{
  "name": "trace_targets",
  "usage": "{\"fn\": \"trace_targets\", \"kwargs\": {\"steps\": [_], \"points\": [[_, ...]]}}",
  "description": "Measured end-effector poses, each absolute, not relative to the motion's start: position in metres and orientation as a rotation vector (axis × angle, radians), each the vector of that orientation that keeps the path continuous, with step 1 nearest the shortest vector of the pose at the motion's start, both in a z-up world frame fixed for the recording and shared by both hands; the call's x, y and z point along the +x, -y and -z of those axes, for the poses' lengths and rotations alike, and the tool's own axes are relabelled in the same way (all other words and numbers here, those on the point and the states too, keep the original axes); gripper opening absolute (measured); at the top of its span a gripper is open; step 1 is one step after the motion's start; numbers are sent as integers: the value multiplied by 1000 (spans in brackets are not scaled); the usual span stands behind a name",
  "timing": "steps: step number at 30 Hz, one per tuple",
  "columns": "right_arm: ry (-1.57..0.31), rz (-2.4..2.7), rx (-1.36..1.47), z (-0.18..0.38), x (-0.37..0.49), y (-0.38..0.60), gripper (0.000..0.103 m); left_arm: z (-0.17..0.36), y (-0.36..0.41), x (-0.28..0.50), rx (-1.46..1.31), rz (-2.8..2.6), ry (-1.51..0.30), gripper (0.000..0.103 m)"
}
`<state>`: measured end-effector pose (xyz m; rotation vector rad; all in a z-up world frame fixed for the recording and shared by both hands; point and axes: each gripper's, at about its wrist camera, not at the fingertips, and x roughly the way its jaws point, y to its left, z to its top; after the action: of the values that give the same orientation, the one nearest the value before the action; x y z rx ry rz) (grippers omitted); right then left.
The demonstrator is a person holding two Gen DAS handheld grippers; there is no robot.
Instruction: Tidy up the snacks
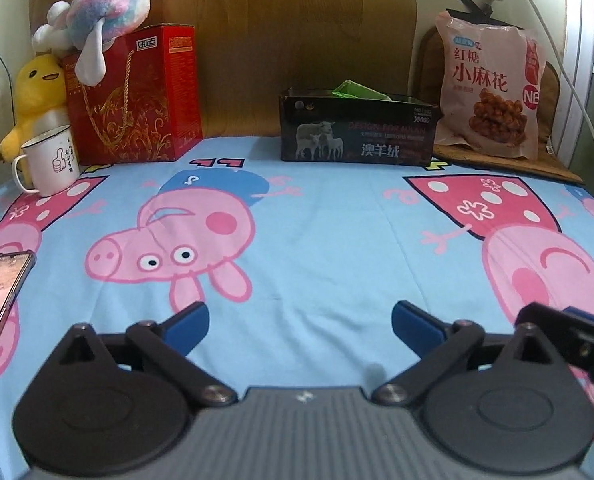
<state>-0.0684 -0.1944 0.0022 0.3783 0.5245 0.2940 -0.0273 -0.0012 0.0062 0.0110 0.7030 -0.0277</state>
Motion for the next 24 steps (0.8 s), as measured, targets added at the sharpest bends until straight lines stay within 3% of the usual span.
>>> {"fn": "trace_targets", "kwargs": {"steps": [24], "points": [[-504,-274,389,1,-65,200,89,-4,7,-22,91,-30,-692,103]]}}
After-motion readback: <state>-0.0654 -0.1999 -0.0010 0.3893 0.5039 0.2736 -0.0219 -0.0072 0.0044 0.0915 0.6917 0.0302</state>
